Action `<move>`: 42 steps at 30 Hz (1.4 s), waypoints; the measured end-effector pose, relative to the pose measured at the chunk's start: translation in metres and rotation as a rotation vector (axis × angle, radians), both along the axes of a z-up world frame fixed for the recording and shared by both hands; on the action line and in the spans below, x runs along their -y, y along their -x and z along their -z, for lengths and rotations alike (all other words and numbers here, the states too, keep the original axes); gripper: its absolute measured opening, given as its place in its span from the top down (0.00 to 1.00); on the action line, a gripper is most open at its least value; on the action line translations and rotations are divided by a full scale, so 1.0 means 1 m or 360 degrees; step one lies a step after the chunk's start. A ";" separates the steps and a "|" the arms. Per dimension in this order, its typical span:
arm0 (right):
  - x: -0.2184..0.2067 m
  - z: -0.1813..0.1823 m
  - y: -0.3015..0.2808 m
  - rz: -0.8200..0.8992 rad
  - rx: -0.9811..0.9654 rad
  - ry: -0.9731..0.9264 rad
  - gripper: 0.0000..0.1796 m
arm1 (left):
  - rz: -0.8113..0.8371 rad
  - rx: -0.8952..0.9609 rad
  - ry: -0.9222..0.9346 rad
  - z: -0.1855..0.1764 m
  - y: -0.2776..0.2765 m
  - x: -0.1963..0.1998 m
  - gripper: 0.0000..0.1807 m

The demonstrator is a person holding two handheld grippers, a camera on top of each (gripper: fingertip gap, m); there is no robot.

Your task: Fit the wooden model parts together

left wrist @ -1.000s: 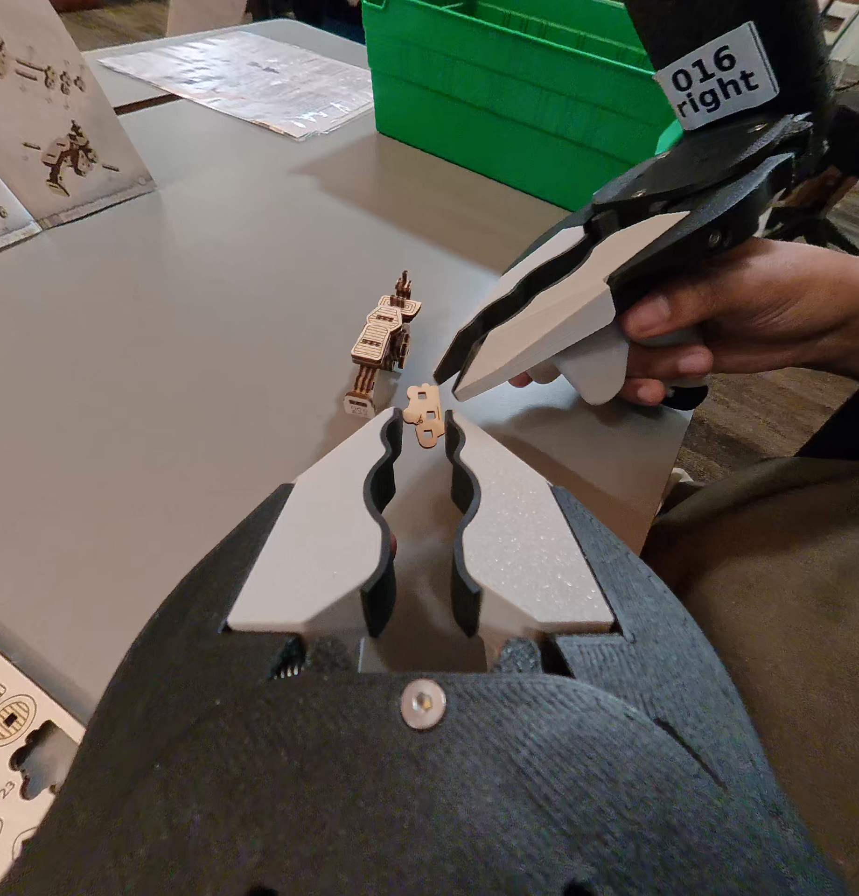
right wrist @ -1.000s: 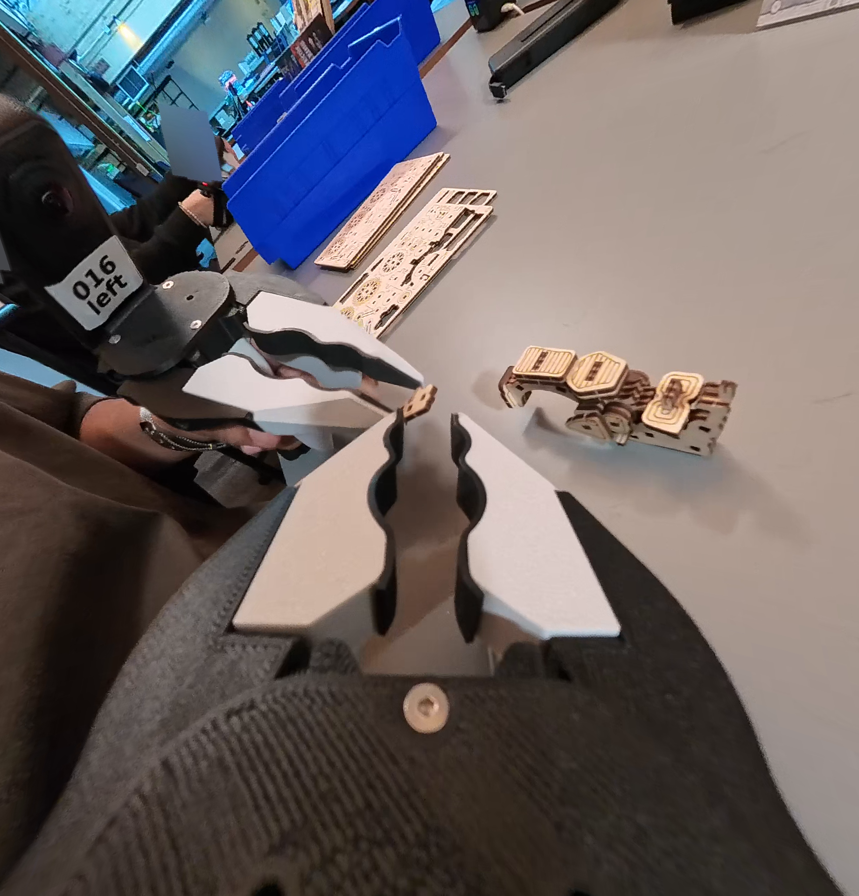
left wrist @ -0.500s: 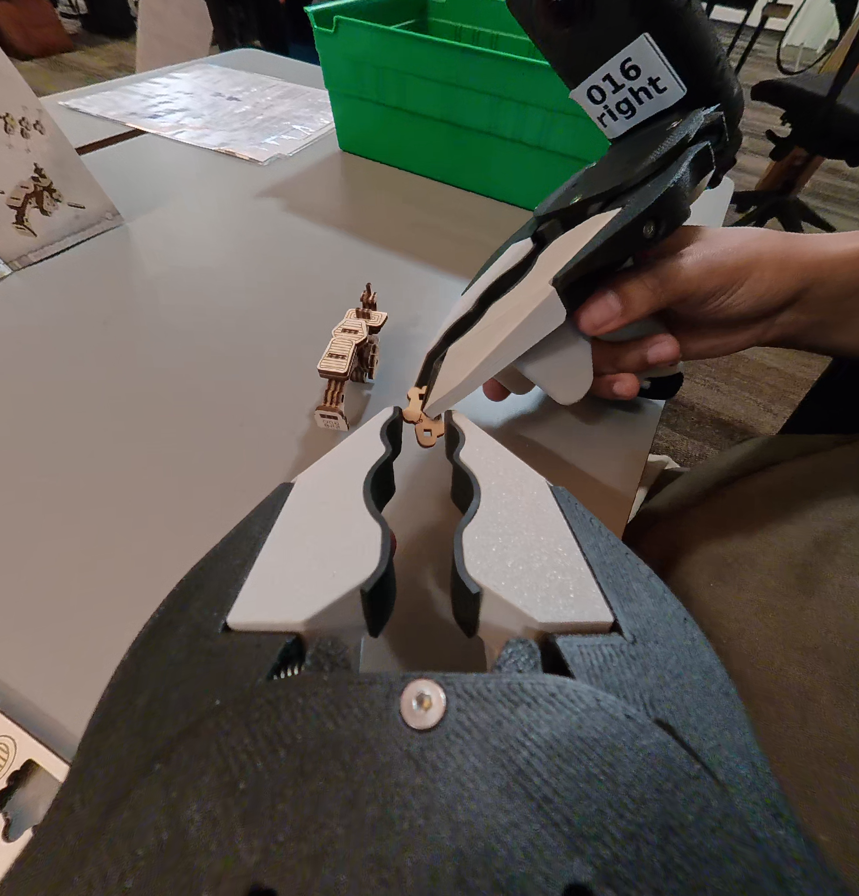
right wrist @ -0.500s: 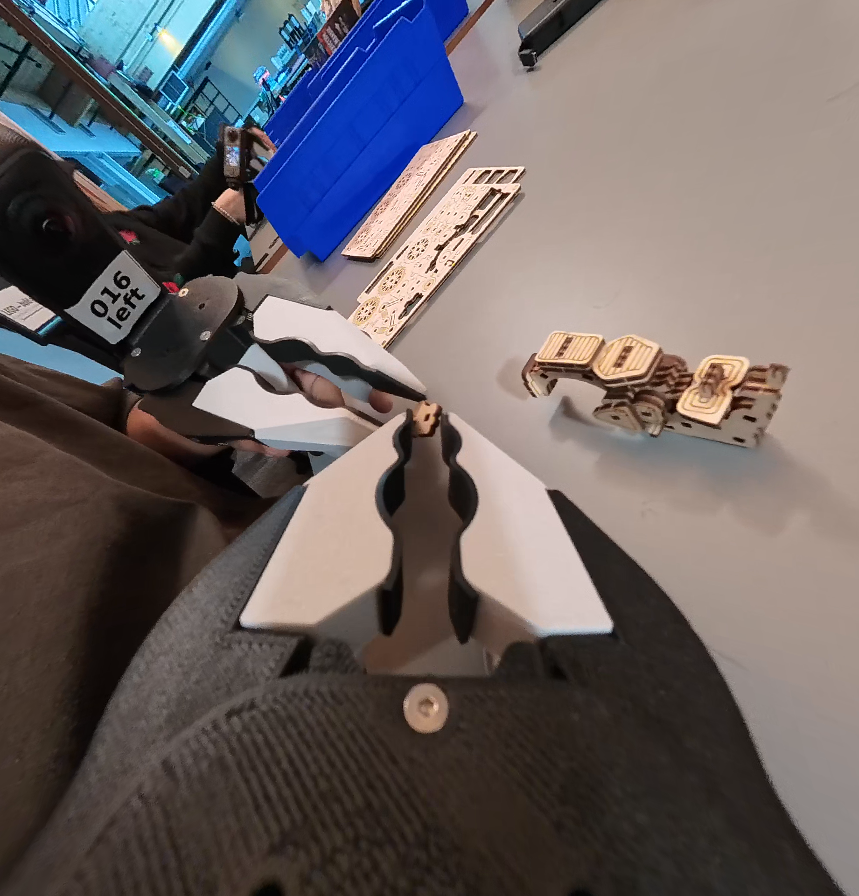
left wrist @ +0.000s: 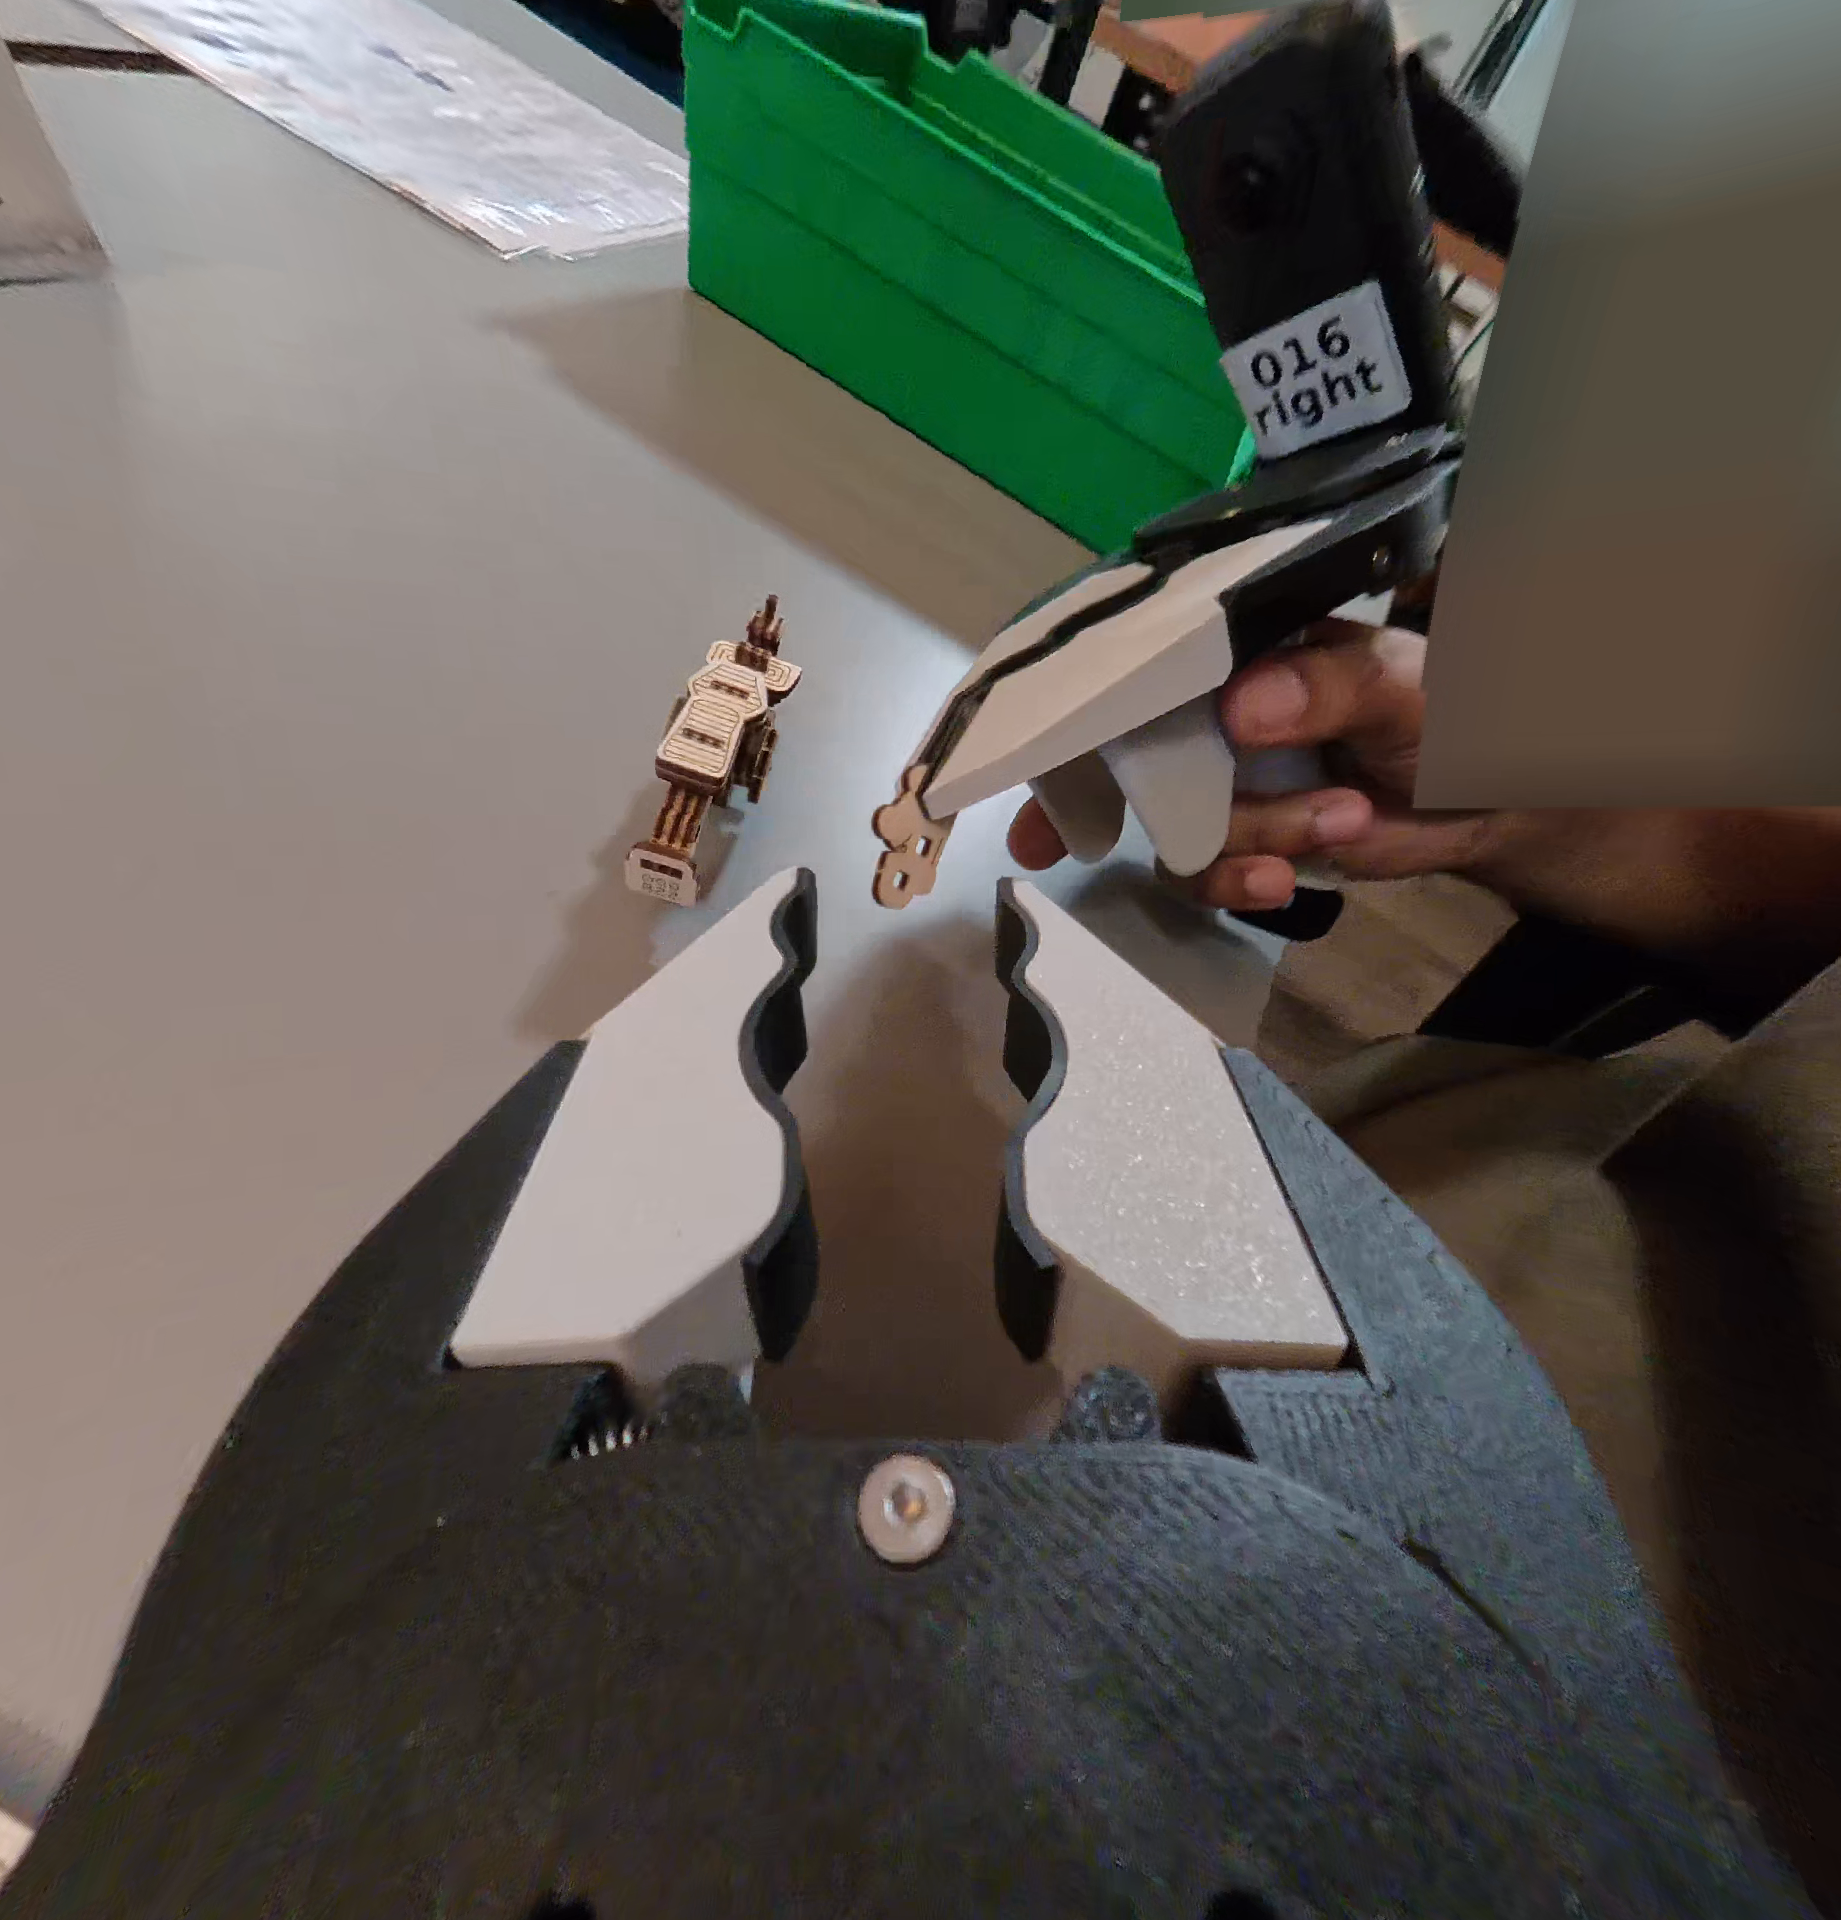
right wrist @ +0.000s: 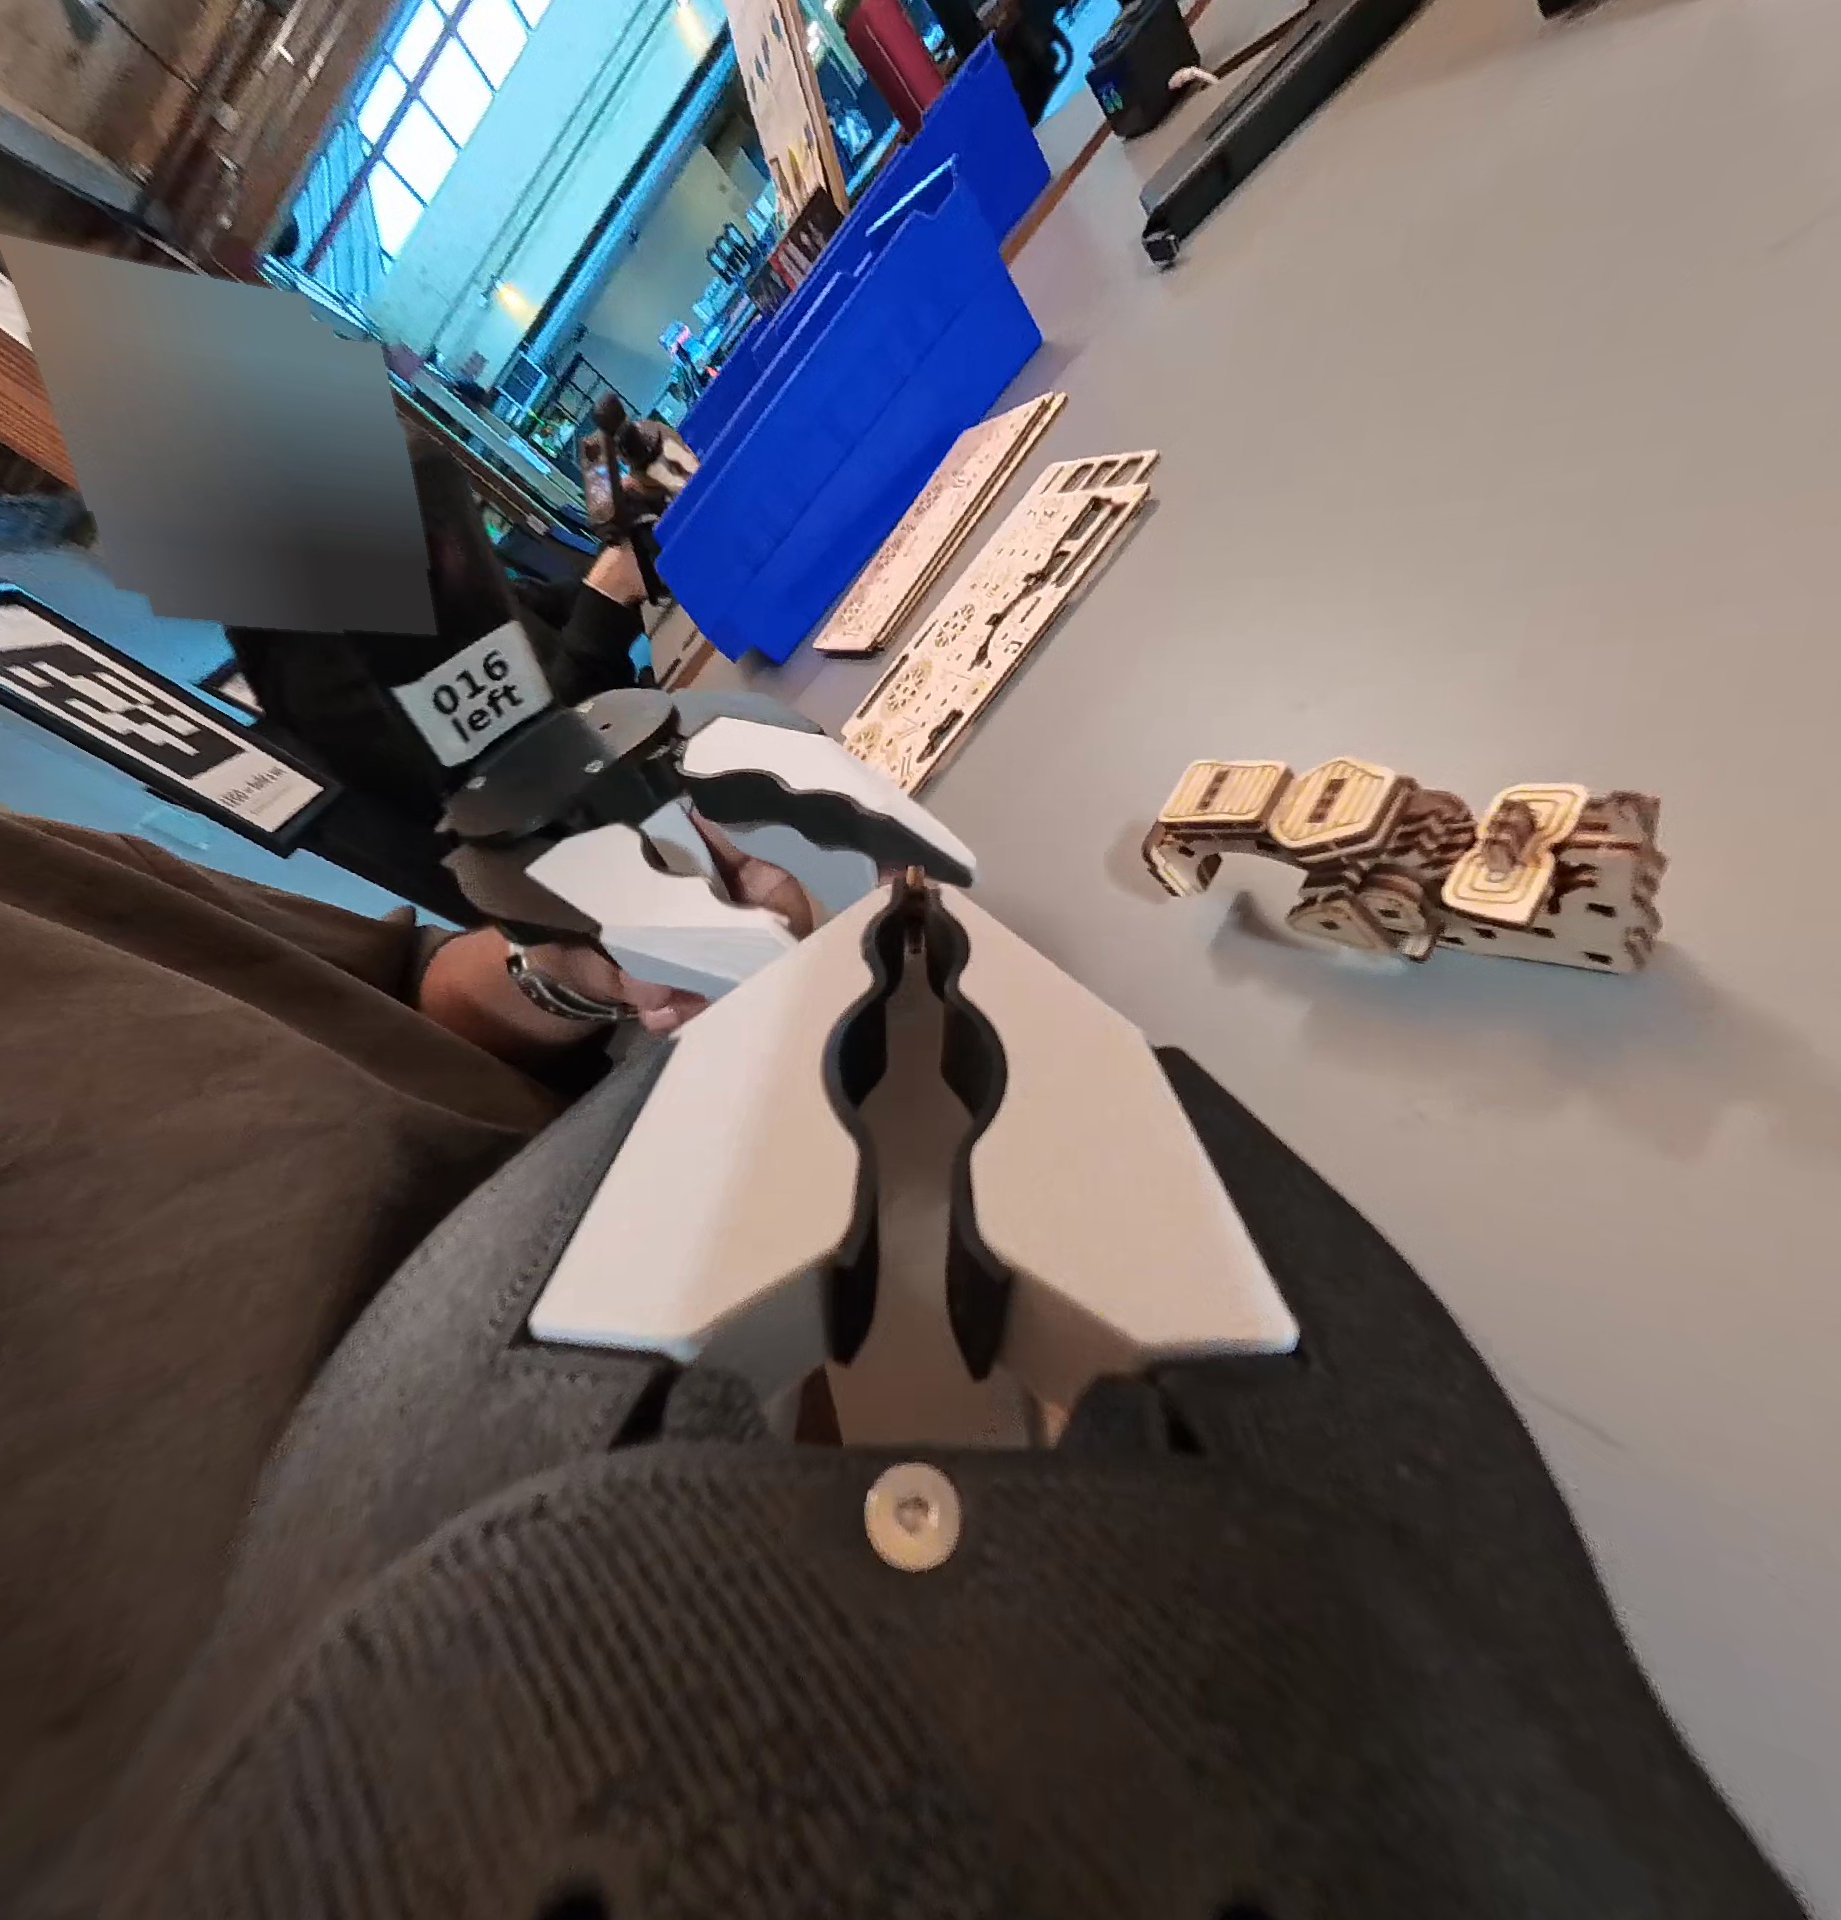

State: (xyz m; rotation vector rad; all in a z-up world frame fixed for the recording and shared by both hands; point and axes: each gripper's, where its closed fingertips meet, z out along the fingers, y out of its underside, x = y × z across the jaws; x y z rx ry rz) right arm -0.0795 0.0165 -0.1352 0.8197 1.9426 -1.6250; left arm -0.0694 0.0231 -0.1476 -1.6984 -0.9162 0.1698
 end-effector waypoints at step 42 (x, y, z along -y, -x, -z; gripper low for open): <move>0.000 -0.003 0.008 0.0163 -0.0981 -0.0393 0.87 | -0.0030 0.0659 -0.0853 -0.012 0.011 0.016 1.00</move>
